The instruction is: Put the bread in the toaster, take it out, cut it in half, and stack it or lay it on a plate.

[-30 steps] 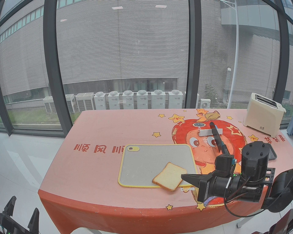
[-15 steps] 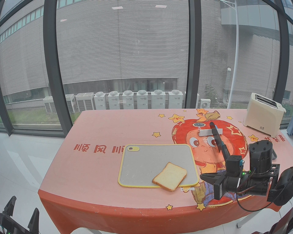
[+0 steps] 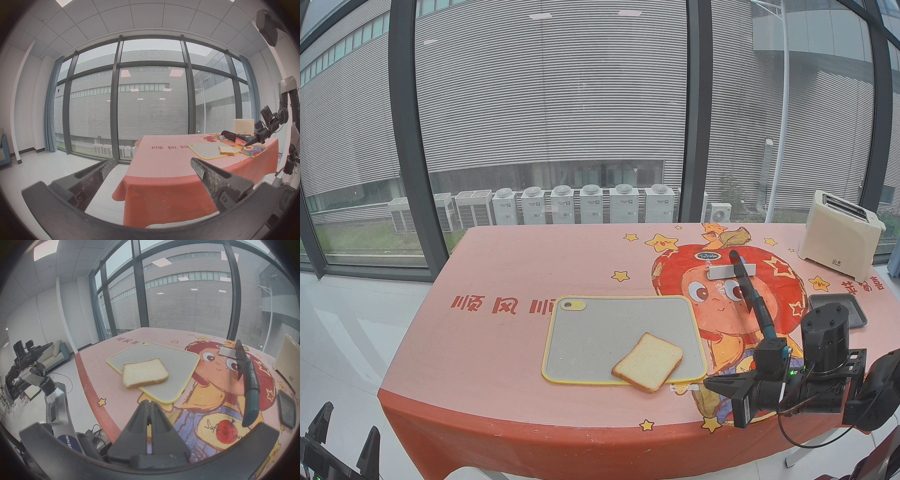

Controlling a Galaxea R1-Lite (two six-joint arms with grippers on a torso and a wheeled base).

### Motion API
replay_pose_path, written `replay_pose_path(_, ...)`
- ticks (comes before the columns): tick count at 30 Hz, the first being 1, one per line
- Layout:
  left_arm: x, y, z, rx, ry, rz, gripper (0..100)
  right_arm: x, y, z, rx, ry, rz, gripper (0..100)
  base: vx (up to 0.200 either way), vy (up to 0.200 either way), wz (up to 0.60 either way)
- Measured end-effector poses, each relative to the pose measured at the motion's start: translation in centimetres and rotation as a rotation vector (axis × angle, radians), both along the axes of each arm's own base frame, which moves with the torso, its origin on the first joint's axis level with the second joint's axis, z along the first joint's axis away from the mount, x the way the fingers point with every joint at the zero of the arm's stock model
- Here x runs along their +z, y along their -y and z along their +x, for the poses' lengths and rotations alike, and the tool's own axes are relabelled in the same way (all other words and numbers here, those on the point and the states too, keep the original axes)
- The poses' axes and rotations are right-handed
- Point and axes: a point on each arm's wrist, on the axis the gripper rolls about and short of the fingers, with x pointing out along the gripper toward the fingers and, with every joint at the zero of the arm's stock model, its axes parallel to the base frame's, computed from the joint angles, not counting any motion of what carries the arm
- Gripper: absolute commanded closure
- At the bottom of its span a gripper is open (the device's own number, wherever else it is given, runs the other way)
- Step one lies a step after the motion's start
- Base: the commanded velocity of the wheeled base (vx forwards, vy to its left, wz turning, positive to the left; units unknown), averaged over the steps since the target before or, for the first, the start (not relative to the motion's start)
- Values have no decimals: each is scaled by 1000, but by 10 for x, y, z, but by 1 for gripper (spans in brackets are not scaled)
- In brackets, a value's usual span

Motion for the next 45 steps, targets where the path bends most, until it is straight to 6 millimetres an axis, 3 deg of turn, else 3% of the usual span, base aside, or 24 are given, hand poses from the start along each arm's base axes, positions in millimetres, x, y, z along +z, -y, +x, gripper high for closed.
replay_pose_path(21, 0, 0, 0, 0, 0, 0, 0, -10, -44, 0, -14, -62, 25, 100, 0, 0, 0)
replay_pose_path(45, 0, 0, 0, 0, 0, 0, 0, -23, -58, 2, 10, -84, 6, 100, 0, 0, 0)
